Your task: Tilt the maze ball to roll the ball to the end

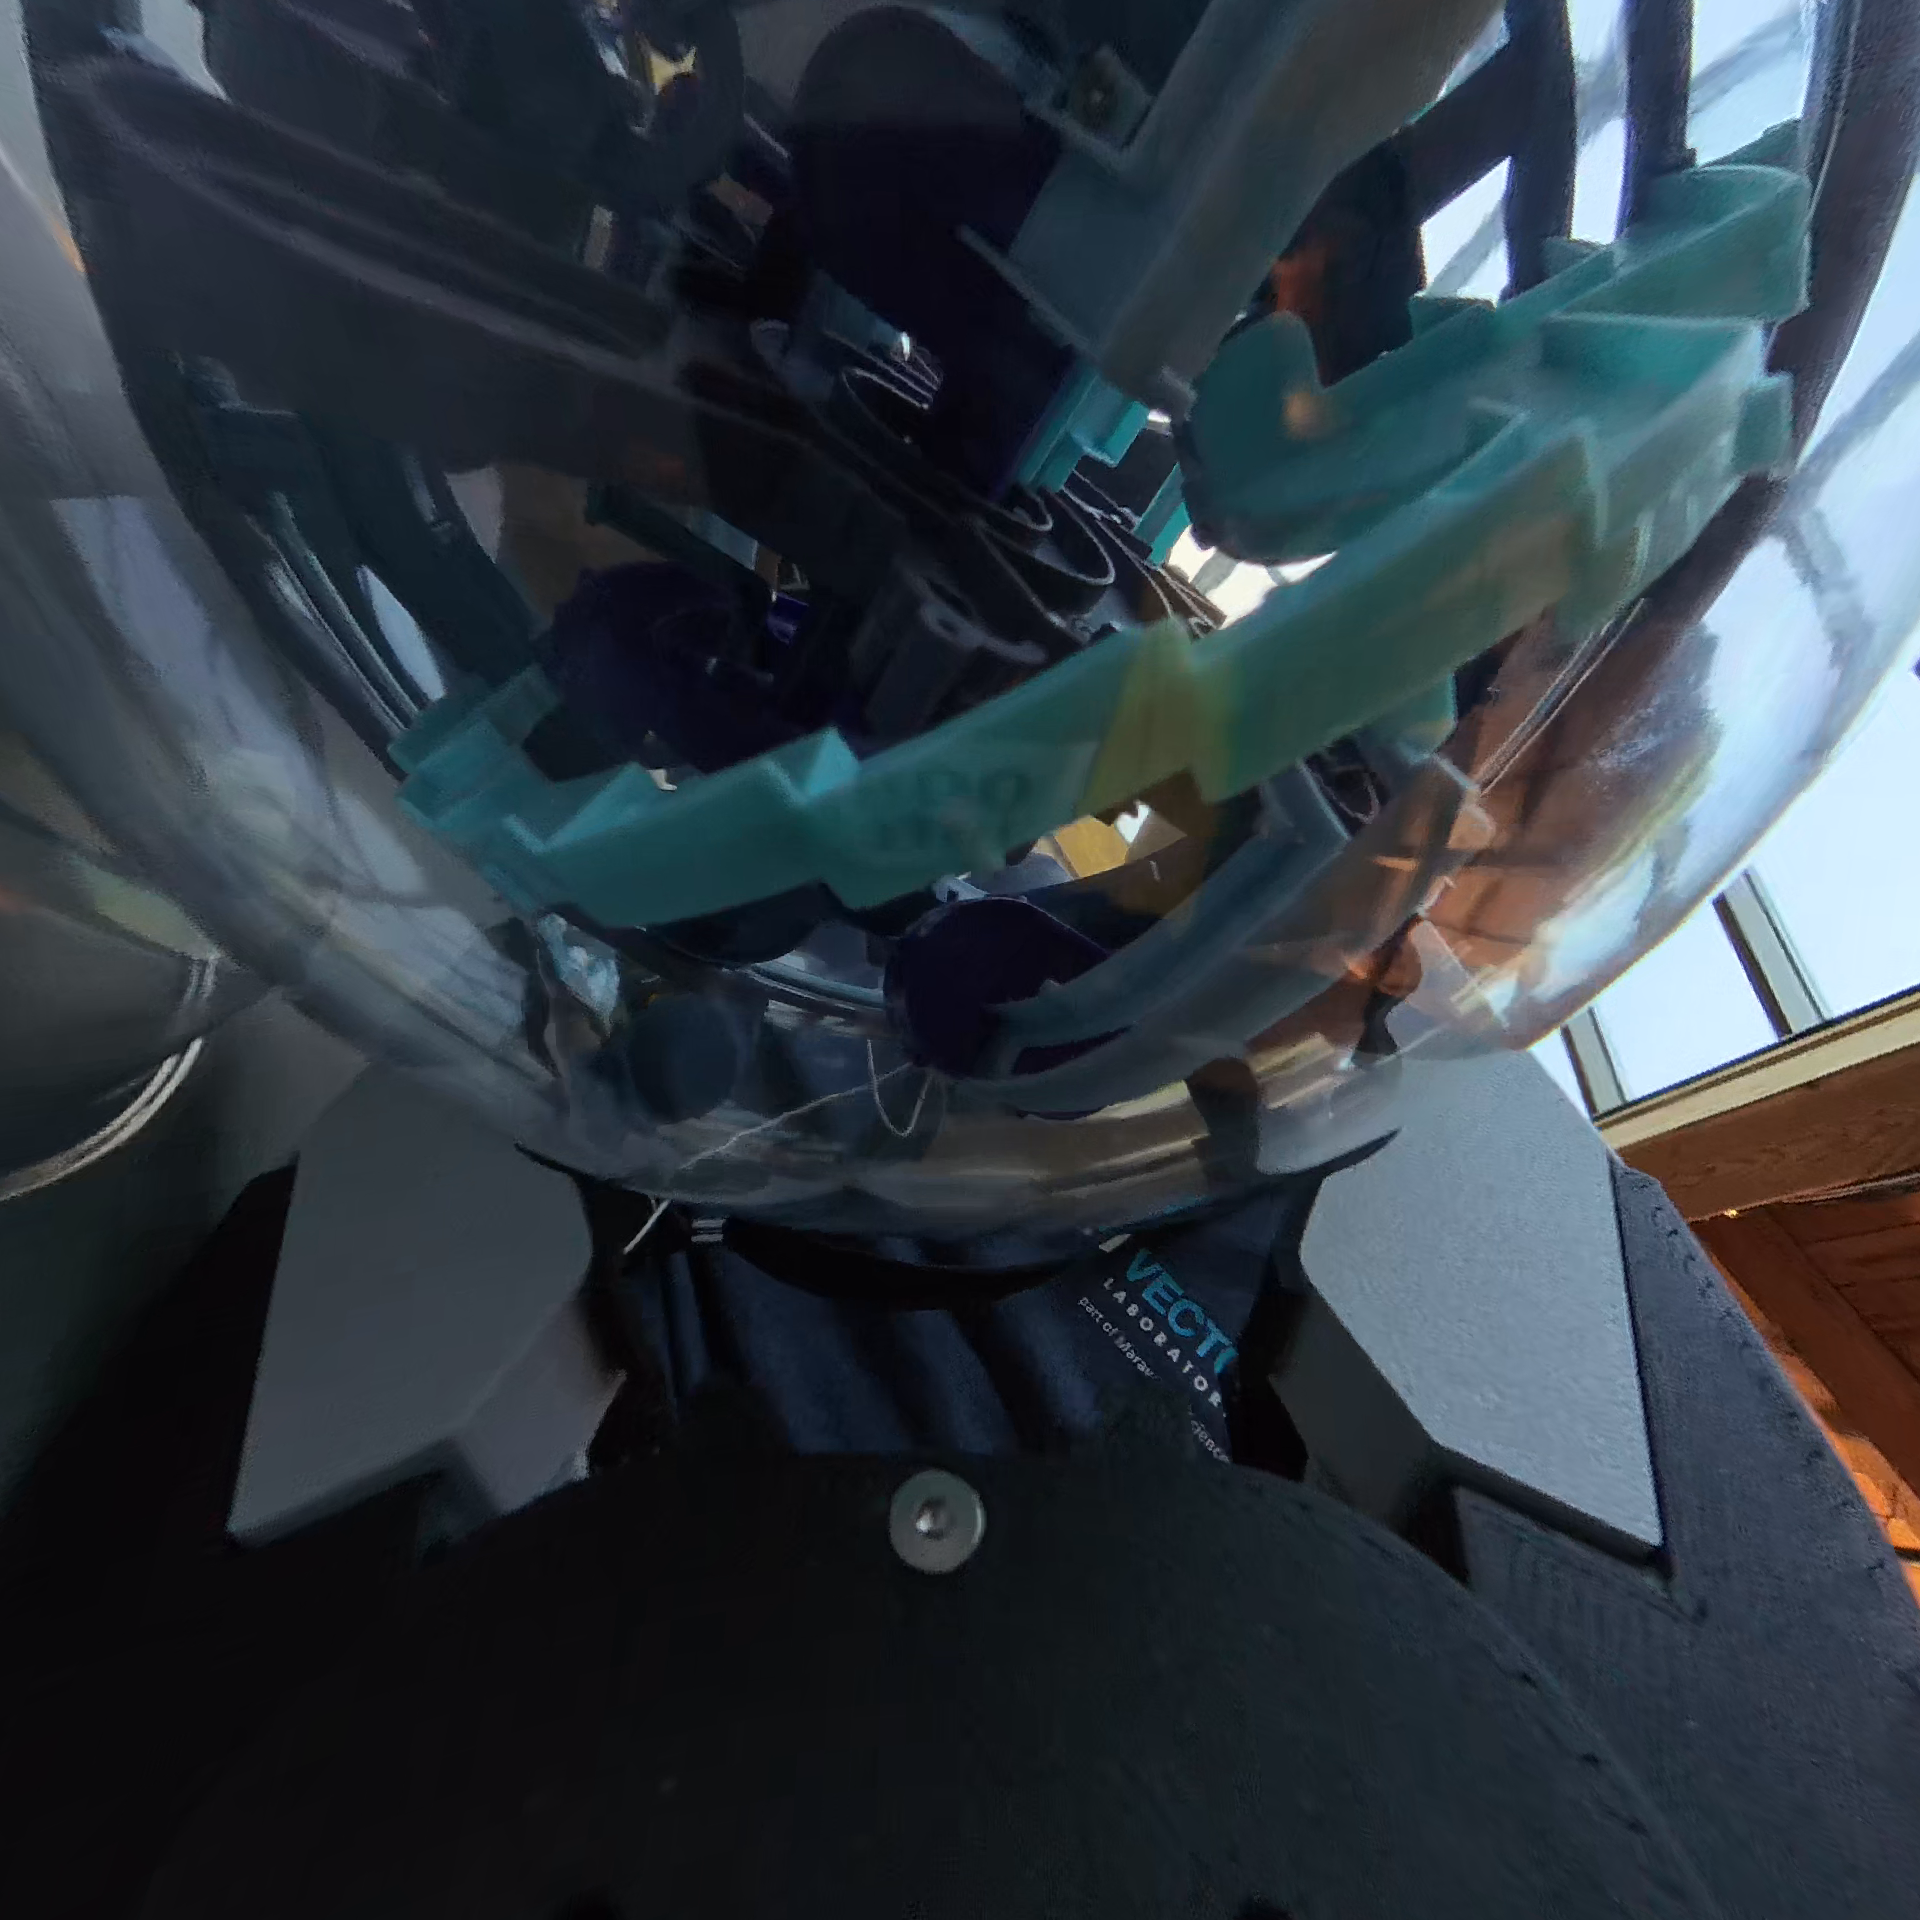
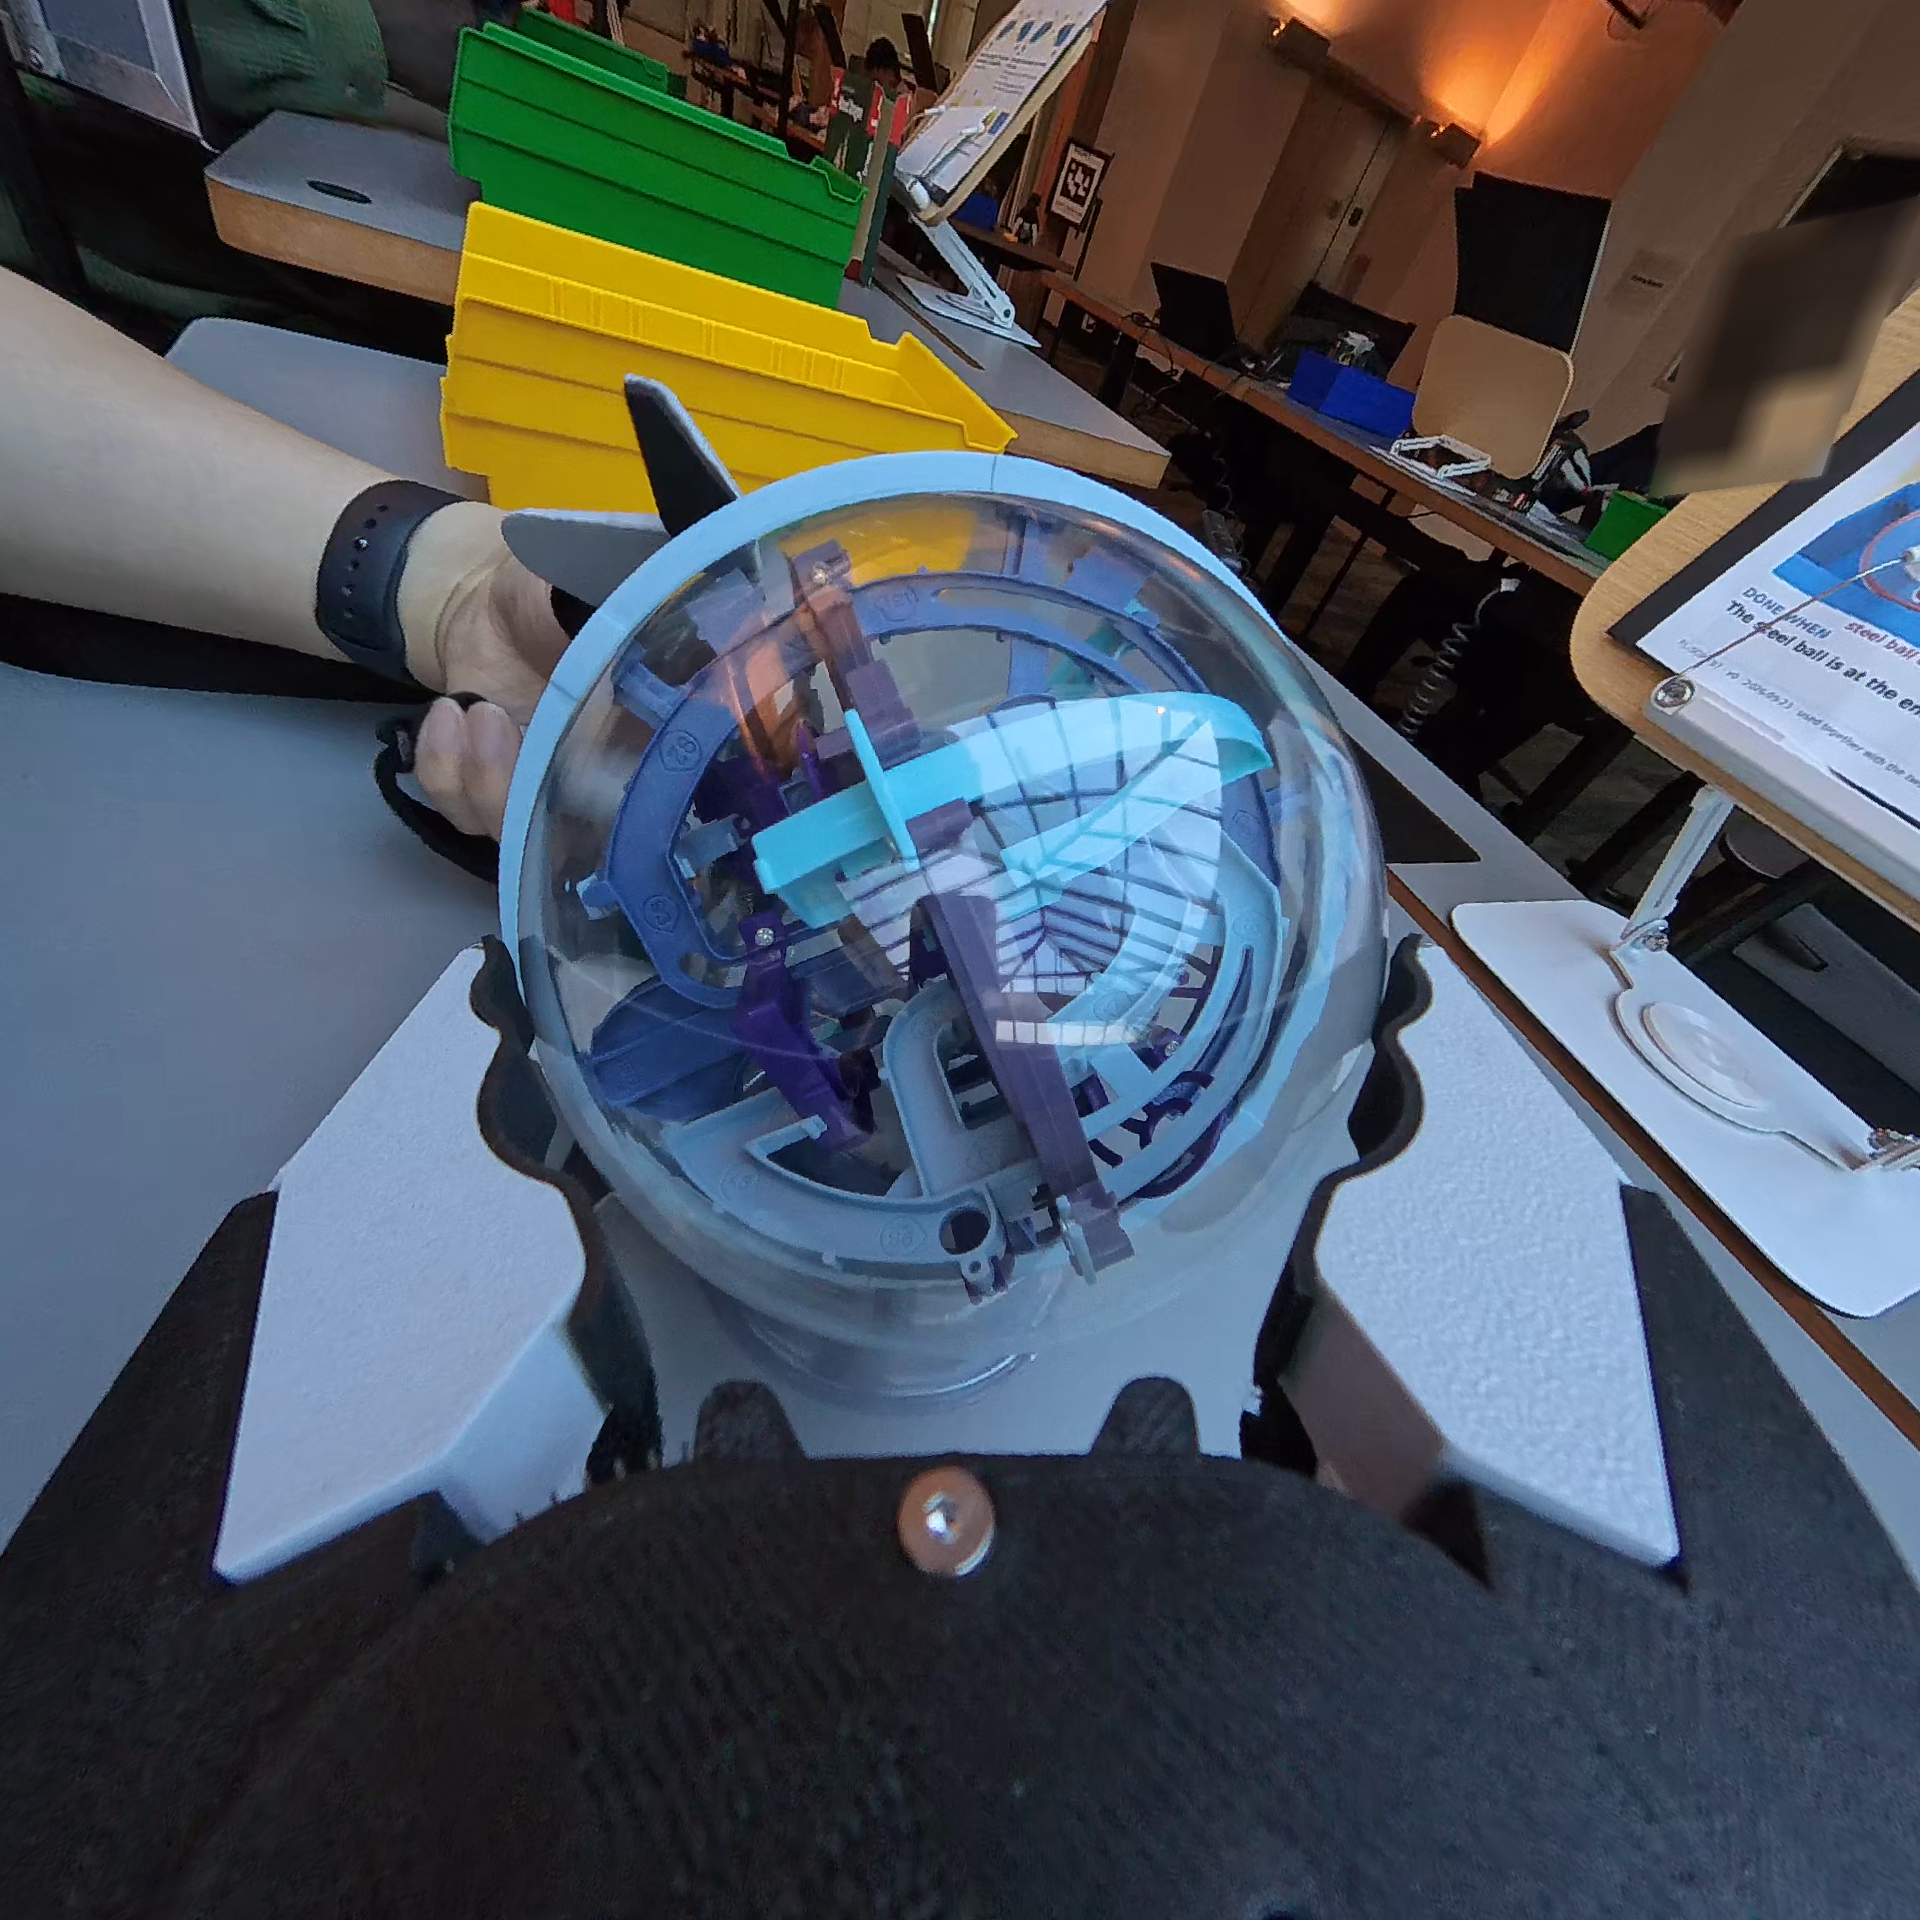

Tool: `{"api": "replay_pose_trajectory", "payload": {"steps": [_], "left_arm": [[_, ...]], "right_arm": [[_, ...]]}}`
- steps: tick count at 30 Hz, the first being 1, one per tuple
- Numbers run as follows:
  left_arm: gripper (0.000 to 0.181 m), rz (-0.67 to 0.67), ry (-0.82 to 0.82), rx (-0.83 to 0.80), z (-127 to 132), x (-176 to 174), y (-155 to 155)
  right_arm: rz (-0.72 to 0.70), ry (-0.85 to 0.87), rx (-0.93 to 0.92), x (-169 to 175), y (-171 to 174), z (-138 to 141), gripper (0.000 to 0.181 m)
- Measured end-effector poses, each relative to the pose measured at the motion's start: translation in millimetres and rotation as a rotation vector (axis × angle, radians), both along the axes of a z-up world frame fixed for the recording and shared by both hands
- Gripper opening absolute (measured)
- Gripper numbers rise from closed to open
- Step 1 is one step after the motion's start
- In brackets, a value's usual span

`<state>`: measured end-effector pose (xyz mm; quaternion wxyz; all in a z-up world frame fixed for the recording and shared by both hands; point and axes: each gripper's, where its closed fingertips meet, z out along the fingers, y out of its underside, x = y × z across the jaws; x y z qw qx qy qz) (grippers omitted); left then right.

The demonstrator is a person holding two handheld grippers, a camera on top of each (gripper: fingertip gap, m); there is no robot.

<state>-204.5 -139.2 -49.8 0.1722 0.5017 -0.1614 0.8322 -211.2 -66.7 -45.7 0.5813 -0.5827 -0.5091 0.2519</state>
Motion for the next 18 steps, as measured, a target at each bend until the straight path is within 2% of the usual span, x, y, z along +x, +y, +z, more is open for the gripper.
{"api": "replay_pose_trajectory", "payload": {"steps": [5, 12, 18], "left_arm": [[0.15, -0.056, -0.026, -0.056, 6.5, -2.2, -4.8], [0.148, -0.052, -0.014, -0.086, 8.4, -2.8, -3.0], [0.141, -0.051, 0.069, -0.064, 6.3, -9.6, -2.0]], "right_arm": [[0.004, -0.003, 0.01, -1.4, -0.6, 0.0, 0.157], [0.005, 0.006, -0.004, -0.9, 0.7, 0.0, 0.157], [0.013, 0.006, 0.008, -2.9, -0.5, 0.3, 0.157]]}}
